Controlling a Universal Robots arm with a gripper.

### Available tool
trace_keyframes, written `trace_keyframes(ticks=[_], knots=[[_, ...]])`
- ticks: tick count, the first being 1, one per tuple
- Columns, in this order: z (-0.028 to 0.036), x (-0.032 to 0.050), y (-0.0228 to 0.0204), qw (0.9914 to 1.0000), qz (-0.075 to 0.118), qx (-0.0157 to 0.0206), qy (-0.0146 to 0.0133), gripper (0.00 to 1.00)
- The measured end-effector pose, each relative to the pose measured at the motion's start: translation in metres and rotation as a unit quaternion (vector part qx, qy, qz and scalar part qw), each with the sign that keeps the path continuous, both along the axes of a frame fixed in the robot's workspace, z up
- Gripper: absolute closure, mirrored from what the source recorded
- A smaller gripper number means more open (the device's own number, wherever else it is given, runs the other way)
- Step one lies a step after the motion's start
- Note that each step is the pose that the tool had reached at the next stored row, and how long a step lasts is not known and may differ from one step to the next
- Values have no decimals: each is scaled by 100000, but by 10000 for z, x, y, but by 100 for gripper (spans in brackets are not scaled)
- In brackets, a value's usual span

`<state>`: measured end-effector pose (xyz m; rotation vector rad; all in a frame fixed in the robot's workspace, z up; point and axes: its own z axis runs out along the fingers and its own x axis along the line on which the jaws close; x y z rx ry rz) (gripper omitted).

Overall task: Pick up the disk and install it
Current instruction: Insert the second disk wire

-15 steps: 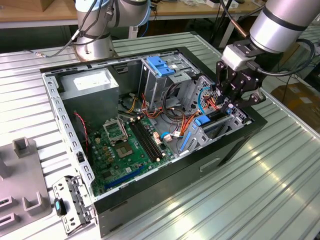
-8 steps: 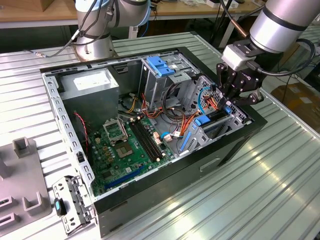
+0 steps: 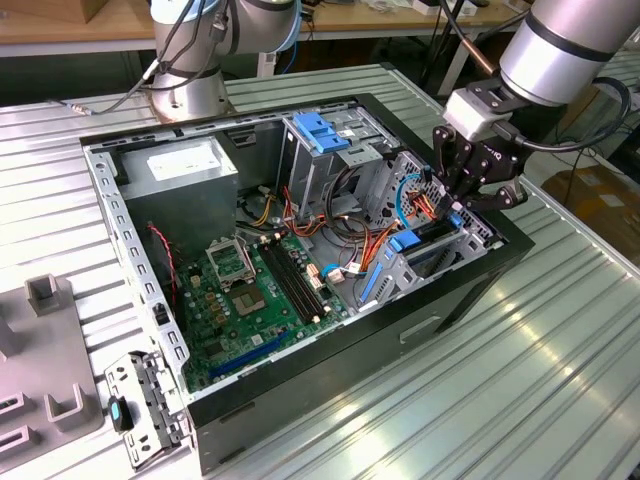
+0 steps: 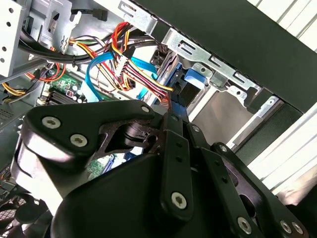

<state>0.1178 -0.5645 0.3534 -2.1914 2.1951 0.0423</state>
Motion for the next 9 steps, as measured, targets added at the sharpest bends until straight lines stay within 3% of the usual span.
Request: trace_keyframes(ticks=[4, 8, 9], knots=[[14, 0, -1, 100000, 1, -23, -1, 89], [138, 0, -1, 100000, -1, 247, -1, 89], [145, 0, -1, 99999, 1, 319, -1, 89]])
